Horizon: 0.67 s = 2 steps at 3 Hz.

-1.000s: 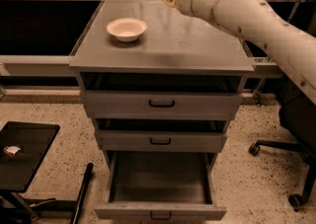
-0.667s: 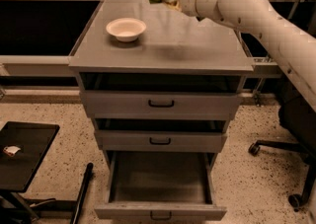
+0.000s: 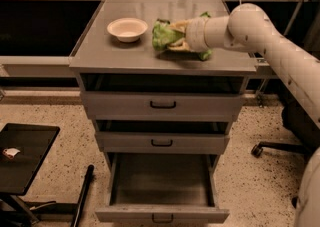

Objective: Pick green rice chip bag from bottom drawer and place on counter

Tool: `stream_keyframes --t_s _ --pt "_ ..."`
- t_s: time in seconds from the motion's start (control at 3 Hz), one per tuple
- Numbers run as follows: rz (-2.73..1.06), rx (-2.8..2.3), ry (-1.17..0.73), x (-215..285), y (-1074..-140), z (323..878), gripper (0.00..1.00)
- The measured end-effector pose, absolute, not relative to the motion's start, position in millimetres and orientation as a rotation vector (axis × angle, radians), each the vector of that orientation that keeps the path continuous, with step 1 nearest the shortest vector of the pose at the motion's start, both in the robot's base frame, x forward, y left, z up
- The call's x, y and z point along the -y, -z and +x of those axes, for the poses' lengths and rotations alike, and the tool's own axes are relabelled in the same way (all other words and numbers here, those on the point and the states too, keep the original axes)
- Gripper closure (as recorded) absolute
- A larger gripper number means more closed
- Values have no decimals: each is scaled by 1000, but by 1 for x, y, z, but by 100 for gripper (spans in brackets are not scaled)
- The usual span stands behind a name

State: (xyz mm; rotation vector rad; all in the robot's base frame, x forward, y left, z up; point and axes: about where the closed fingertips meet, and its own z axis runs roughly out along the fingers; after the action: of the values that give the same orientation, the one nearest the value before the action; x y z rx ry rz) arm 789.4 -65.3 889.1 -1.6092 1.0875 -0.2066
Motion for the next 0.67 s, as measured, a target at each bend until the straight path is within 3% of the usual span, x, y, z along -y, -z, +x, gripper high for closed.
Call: stream_keyframes --t_s 0.33,0.67 --pt "-1662 -1124 110 68 -855 770 100" --pt "-1662 -1124 110 68 -855 770 81"
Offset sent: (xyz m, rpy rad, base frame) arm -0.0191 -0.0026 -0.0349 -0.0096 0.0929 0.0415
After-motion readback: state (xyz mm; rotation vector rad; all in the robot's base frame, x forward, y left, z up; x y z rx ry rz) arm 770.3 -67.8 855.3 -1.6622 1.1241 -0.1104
